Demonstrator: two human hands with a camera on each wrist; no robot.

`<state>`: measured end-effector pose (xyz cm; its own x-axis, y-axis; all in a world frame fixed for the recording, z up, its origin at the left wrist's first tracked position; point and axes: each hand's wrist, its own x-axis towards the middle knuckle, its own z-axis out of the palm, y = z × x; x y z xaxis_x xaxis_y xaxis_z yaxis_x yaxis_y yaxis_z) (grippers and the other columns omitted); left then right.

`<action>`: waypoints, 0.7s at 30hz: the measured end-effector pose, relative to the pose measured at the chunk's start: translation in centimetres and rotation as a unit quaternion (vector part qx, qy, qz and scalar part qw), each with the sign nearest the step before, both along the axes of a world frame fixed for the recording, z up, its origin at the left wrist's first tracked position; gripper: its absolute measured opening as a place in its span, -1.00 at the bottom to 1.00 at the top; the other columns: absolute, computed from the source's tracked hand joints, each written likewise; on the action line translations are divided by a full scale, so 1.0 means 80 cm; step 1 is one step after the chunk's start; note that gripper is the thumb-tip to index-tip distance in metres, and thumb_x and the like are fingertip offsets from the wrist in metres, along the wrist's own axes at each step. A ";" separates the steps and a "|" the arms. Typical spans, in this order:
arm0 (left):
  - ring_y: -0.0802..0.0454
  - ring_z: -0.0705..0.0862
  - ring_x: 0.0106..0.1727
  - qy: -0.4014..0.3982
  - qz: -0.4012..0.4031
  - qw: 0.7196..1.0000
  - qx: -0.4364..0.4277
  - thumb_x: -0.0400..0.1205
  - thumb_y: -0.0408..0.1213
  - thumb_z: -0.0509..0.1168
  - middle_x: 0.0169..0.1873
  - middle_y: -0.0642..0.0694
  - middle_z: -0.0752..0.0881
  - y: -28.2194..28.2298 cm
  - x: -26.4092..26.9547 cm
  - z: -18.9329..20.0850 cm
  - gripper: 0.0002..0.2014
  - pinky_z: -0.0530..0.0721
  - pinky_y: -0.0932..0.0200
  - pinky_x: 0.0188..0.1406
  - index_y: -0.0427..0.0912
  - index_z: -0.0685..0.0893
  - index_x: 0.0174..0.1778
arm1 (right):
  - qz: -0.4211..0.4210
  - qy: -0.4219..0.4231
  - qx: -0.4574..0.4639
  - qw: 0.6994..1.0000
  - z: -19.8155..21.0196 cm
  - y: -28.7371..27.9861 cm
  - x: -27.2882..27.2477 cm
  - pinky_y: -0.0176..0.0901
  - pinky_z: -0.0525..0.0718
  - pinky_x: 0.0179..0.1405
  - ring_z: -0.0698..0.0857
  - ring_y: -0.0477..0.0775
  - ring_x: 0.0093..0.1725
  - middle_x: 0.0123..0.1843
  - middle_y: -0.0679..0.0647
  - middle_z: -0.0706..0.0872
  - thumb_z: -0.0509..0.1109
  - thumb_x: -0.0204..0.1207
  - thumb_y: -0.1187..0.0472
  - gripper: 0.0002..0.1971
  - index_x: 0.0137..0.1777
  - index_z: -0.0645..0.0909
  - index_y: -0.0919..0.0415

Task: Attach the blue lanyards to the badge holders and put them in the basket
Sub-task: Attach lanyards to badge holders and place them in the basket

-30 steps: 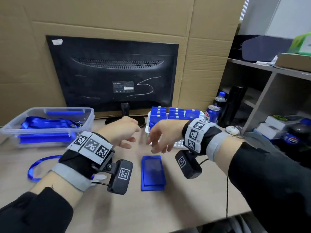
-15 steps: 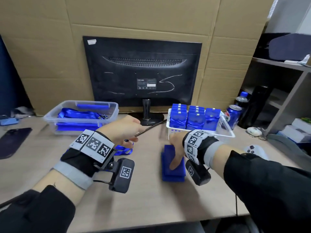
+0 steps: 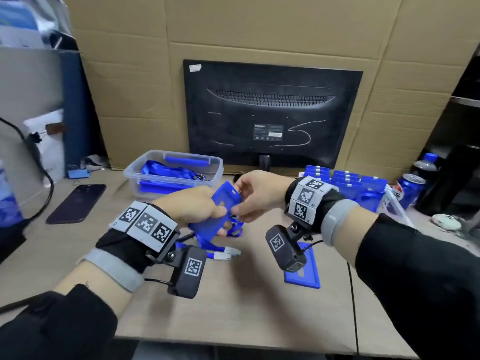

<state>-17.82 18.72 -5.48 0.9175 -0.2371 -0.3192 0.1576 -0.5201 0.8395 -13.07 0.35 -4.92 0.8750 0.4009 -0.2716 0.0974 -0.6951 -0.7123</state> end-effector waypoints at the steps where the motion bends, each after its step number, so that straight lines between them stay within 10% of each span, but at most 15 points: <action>1: -0.26 0.91 -0.02 0.003 0.025 1.000 -0.006 0.84 -0.47 0.19 0.00 -0.35 0.88 0.011 0.002 -0.002 -0.79 0.90 0.00 -0.19 -0.50 0.59 0.32 | 0.009 0.014 -0.062 0.998 -0.010 0.009 0.002 0.13 0.90 0.10 0.87 0.18 -0.20 -0.08 0.18 0.85 0.69 0.48 0.32 -0.67 0.18 0.67 0.30; 4: -0.22 0.88 -0.16 -0.005 0.073 0.997 0.000 0.83 -0.50 0.16 0.05 -0.34 0.88 0.034 0.001 -0.003 -0.80 0.86 -0.17 -0.08 -0.45 0.57 0.34 | 0.072 0.032 -0.286 0.955 -0.036 0.031 0.001 0.11 0.85 0.24 0.85 0.14 -0.18 -0.20 0.01 0.89 0.74 0.18 -0.09 -0.49 0.12 0.86 0.10; 12: 0.02 0.69 -0.30 -0.026 0.127 0.991 -0.022 0.71 -0.50 0.30 -0.05 -0.18 0.74 0.049 0.005 -0.008 -0.76 0.83 -0.10 0.08 -0.21 0.74 0.24 | 0.088 0.044 -0.350 0.932 -0.057 0.057 0.015 0.28 0.85 0.22 0.92 0.19 0.04 -0.11 0.13 0.93 0.67 -0.20 -0.17 -0.31 0.00 0.90 0.11; 17: 0.05 0.67 -0.34 -0.033 0.128 0.991 -0.036 0.69 -0.46 0.36 -0.06 -0.20 0.75 0.040 0.010 -0.012 -0.77 0.84 -0.12 0.13 -0.19 0.72 0.25 | 0.087 0.049 -0.351 0.931 -0.060 0.053 0.019 0.34 0.83 0.25 0.90 0.29 0.11 -0.07 0.19 0.92 0.70 -0.17 -0.21 -0.26 0.09 0.86 0.11; 21: 0.03 0.70 -0.31 -0.030 0.116 0.992 -0.043 0.68 -0.45 0.39 -0.11 -0.15 0.79 0.034 0.012 -0.014 -0.77 0.83 -0.14 0.16 -0.17 0.70 0.23 | 0.088 0.063 -0.367 0.924 -0.050 0.051 0.008 0.24 0.80 0.33 0.88 0.29 0.14 0.07 0.20 0.91 0.68 0.35 -0.14 -0.50 0.16 0.84 0.19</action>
<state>-16.86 21.45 -6.61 0.9674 -0.0418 -0.2499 0.2126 -0.4026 0.8904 -12.42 4.44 -8.94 0.7562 0.2014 -0.6226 0.2033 -0.9767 -0.0690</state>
